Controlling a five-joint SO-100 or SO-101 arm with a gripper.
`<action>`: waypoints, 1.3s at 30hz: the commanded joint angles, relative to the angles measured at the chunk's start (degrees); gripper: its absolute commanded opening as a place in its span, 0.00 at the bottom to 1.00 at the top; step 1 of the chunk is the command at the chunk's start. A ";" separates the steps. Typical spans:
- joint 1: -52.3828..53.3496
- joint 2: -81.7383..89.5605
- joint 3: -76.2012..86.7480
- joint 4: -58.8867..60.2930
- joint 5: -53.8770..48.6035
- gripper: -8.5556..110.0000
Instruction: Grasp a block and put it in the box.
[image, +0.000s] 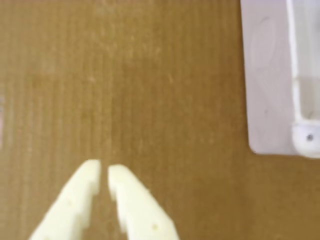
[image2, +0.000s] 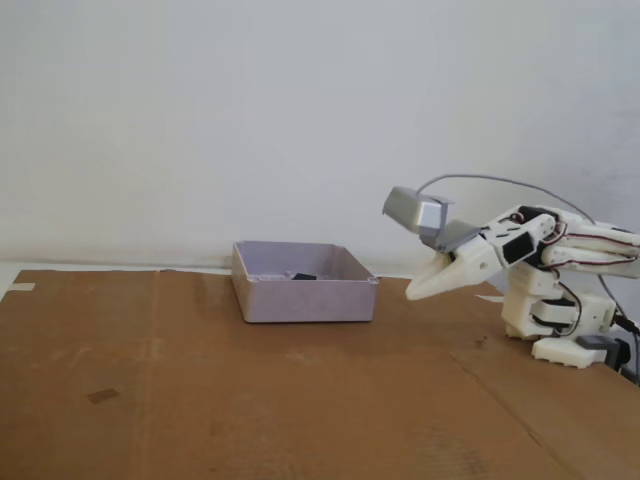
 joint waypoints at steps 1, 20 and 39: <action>0.00 3.16 2.64 -1.93 -0.09 0.07; -3.78 4.04 2.64 13.18 -0.35 0.07; -2.81 10.99 2.20 42.45 -0.09 0.07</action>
